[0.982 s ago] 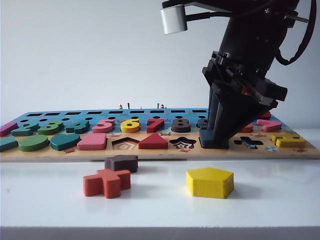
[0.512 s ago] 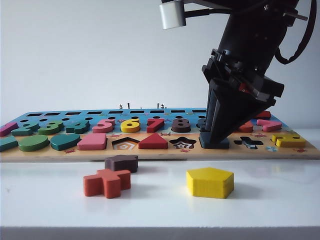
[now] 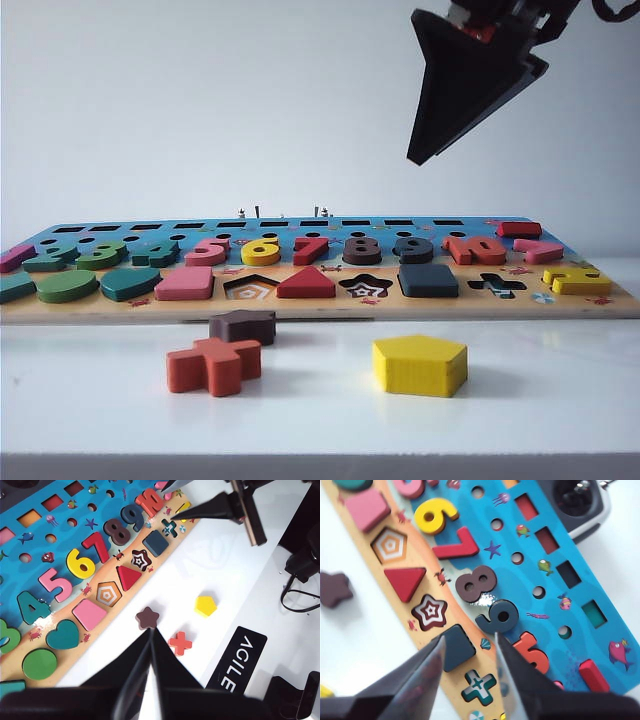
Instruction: Insert the cube into the slot.
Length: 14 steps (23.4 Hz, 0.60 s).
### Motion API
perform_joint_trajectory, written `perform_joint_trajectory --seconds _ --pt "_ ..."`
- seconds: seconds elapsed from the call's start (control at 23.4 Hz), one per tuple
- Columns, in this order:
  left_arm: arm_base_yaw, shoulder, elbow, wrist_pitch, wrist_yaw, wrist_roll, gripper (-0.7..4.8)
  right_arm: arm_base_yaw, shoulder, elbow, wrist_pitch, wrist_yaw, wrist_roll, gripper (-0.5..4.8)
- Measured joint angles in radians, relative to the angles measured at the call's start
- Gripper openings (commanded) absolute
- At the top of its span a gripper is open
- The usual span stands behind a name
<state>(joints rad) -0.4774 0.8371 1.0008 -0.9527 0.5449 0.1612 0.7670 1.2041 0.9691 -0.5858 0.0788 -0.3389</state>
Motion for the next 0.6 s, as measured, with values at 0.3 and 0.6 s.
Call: perform_joint_trajectory --seconds 0.3,0.6 --pt "0.000 -0.011 -0.002 0.006 0.000 0.000 0.20 0.000 -0.122 0.000 0.050 0.000 0.154 -0.09" --pt "0.000 -0.053 -0.031 0.046 0.000 0.000 0.20 -0.104 -0.222 -0.108 0.168 0.019 0.328 -0.08"
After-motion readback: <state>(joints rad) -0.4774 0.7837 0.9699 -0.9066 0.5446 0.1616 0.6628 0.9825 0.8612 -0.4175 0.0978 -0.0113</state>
